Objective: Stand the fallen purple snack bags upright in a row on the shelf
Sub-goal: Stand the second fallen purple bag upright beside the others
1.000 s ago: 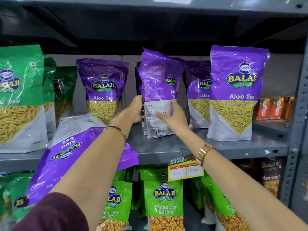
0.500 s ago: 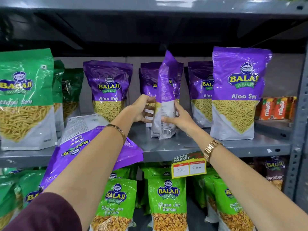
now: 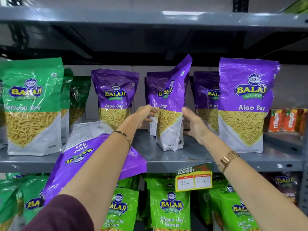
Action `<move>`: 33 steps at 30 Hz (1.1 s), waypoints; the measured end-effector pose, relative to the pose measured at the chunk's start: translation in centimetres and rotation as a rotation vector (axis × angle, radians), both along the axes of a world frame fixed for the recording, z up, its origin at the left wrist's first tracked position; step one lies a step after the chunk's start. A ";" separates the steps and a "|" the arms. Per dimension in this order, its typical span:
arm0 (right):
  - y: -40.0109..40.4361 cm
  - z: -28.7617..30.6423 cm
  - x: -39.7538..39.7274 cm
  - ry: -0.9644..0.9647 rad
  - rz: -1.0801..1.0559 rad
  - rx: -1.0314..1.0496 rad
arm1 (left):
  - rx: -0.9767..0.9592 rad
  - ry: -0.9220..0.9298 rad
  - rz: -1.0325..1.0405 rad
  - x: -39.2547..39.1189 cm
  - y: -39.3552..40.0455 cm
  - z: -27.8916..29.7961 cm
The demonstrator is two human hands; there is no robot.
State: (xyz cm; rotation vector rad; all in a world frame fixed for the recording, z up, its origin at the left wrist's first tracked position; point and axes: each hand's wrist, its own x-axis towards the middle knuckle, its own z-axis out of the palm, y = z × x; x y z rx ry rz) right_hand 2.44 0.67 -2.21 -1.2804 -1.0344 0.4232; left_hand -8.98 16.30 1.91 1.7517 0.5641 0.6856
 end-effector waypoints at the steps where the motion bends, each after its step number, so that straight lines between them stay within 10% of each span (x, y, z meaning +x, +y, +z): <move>1: 0.2 -0.2 -0.3 -0.082 -0.066 -0.036 | -0.033 0.013 0.012 0.3 0.2 0.0; 8: 1.7 -1.4 -1.0 -0.359 -0.310 0.013 | -0.258 0.087 -0.256 2.1 0.5 -0.9; 24: 1.2 0.5 5.1 0.053 -0.137 -0.119 | 0.214 0.349 -0.064 0.5 1.4 -1.9; 33: 2.6 -0.4 6.1 0.140 -0.119 -0.139 | 0.249 0.139 -0.037 1.2 1.4 -3.6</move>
